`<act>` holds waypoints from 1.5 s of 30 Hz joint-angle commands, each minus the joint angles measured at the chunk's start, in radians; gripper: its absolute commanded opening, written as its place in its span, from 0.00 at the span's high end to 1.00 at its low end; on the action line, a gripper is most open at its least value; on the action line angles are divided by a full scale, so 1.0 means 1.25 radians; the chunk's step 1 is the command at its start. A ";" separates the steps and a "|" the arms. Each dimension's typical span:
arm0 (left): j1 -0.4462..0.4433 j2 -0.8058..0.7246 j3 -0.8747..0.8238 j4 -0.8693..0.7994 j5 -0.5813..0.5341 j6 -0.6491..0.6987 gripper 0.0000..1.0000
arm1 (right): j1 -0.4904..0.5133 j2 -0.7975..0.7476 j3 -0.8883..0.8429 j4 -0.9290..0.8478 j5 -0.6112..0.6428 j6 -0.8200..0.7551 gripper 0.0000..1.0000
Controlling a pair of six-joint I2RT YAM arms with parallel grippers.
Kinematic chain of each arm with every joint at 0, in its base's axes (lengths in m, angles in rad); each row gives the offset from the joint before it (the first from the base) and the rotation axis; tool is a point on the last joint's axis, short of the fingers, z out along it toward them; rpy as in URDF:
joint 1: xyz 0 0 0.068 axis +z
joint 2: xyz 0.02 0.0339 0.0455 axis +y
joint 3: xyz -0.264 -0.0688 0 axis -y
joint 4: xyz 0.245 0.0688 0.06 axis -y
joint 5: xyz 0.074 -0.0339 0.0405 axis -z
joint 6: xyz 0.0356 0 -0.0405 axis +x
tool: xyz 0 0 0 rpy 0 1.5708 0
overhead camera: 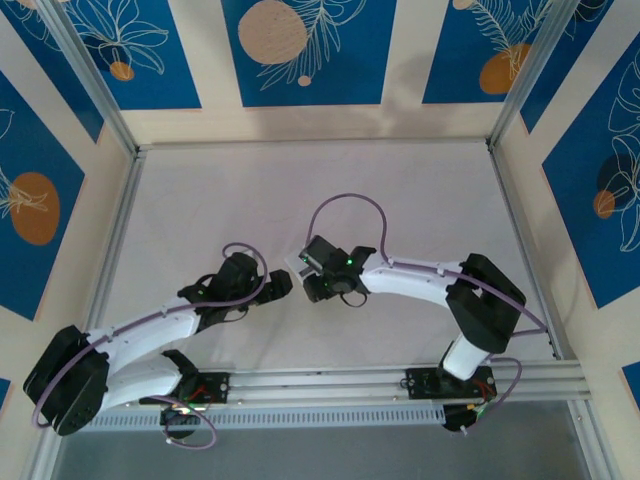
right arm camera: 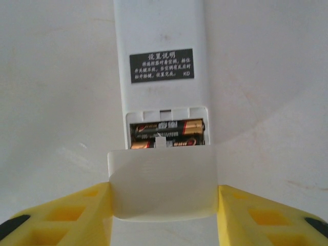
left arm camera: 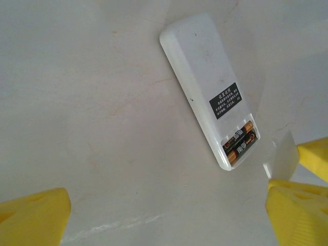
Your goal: Load the batteries into the remote control
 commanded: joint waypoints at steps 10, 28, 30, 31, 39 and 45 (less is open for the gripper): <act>0.014 -0.010 -0.015 0.009 0.010 -0.004 0.02 | -0.018 0.082 0.054 -0.030 -0.034 0.026 0.50; 0.016 -0.011 -0.027 0.016 0.014 -0.008 0.02 | -0.025 0.111 0.070 -0.027 -0.041 0.015 0.49; 0.017 -0.013 -0.027 0.014 0.012 -0.008 0.02 | -0.024 0.116 0.072 -0.026 -0.046 0.015 0.49; 0.018 -0.014 -0.028 0.014 0.012 -0.008 0.02 | -0.023 0.117 0.074 -0.028 -0.046 0.014 0.49; 0.021 -0.014 -0.031 0.016 0.014 -0.008 0.02 | -0.020 0.123 0.078 -0.030 -0.045 0.015 0.45; 0.022 -0.012 -0.034 0.019 0.015 -0.008 0.02 | -0.015 0.124 0.085 -0.032 -0.047 0.018 0.42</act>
